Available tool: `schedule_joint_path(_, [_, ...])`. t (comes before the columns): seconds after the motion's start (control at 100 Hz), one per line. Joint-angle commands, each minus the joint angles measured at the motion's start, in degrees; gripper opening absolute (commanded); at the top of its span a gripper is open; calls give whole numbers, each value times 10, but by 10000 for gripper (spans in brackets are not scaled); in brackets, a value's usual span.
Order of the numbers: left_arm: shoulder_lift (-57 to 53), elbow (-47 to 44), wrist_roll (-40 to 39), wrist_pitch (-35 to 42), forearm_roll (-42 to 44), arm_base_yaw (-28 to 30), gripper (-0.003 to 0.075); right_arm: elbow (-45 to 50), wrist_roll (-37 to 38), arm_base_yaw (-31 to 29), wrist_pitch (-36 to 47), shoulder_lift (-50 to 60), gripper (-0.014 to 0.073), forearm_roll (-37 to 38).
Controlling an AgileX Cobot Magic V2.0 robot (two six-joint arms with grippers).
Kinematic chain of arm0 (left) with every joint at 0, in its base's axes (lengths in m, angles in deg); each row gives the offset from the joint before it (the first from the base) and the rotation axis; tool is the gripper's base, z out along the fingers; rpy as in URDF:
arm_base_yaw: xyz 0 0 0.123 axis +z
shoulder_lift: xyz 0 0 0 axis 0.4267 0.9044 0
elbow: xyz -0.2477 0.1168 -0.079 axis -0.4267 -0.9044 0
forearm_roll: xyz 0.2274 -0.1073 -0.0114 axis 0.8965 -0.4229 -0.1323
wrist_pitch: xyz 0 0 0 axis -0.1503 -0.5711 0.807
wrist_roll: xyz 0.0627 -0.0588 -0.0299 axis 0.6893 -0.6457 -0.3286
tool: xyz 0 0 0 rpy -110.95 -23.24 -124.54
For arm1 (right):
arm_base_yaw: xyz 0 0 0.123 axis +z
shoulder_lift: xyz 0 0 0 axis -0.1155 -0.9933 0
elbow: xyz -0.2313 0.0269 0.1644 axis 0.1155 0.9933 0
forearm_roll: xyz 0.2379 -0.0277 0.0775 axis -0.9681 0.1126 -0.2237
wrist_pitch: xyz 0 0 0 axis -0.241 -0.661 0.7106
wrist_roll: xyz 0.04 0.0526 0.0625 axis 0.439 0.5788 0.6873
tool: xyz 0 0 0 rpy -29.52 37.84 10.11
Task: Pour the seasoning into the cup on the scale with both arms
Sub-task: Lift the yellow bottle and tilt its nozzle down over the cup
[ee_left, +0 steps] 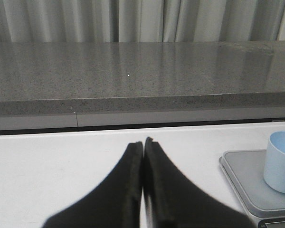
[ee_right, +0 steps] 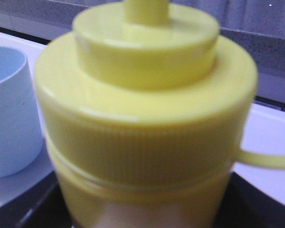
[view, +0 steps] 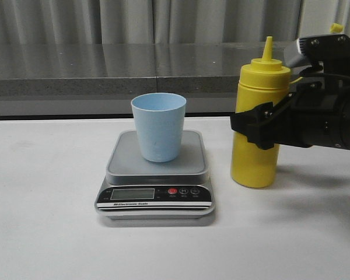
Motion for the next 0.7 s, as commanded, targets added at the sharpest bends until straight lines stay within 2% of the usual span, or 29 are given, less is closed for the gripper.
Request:
schedule_joint_path(0.0, [4, 14, -4, 47, -8, 2, -18, -11, 6, 1, -14, 48, 153, 3])
schedule_joint_path(0.14, [4, 14, -4, 47, -8, 2, -18, -21, -30, 1, -101, 104, 153, 14])
schedule_joint_path(0.34, [4, 14, -4, 47, -8, 2, -18, -76, -54, 7, -251, 155, 153, 110])
schedule_joint_path(0.69, [4, 14, -4, 47, -8, 2, -18, -203, -54, 86, -513, 159, 153, 215])
